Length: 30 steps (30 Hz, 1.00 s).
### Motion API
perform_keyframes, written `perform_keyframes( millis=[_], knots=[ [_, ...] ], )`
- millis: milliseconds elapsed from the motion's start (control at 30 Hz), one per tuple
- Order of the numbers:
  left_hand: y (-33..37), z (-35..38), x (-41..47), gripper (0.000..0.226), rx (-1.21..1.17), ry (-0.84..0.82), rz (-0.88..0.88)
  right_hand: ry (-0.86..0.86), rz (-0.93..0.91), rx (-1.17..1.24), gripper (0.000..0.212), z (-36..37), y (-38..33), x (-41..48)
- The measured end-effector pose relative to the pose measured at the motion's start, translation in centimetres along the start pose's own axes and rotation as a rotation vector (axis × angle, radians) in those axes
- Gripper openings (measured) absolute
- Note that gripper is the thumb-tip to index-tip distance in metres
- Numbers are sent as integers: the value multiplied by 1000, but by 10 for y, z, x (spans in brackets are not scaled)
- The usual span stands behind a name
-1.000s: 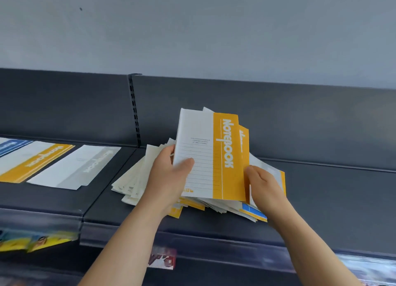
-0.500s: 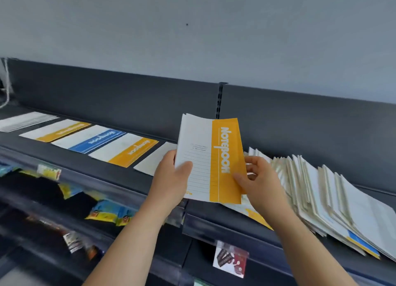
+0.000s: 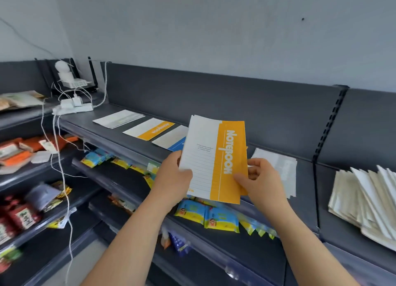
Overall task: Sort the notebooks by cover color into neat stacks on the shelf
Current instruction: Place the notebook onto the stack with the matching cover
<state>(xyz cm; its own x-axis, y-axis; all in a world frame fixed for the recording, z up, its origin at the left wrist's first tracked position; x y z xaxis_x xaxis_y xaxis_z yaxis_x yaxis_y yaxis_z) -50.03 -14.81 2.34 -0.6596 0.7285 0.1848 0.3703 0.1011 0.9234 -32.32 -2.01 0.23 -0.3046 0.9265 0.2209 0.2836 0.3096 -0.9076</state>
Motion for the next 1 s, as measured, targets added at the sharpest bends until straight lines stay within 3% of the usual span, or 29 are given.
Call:
perform_keyframes(
  millis=[133, 567, 833, 1000],
  knots=[
    [-32, -43, 27, 39, 16, 65, -20, -46, 9, -31, 42, 62, -11, 12],
    [-111, -119, 178, 40, 74, 188, -62, -139, -18, -126, 40, 220, -31, 119],
    [-144, -149, 268, 40, 111, 173, -66, -118, 19, -224, 44, 294, -41, 176],
    [-166, -160, 327, 36, 160, 85, -47, -53, 62, -291, 33, 334, -42, 201]
  ],
)
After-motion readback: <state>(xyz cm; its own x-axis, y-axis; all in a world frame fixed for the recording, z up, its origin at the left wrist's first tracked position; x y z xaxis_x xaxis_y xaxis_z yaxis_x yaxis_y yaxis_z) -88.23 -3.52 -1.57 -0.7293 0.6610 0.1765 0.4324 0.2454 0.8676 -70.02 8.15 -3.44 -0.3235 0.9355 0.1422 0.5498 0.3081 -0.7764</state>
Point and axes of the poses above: each hand's wrist, its own x-axis towards the middle knuckle, its own z-axis out of the palm, y = z × x, the point moved 10 cm from there along x, towards the middle knuckle, and after that the axes turned 5 degrees about y, right-handed, at the moved point
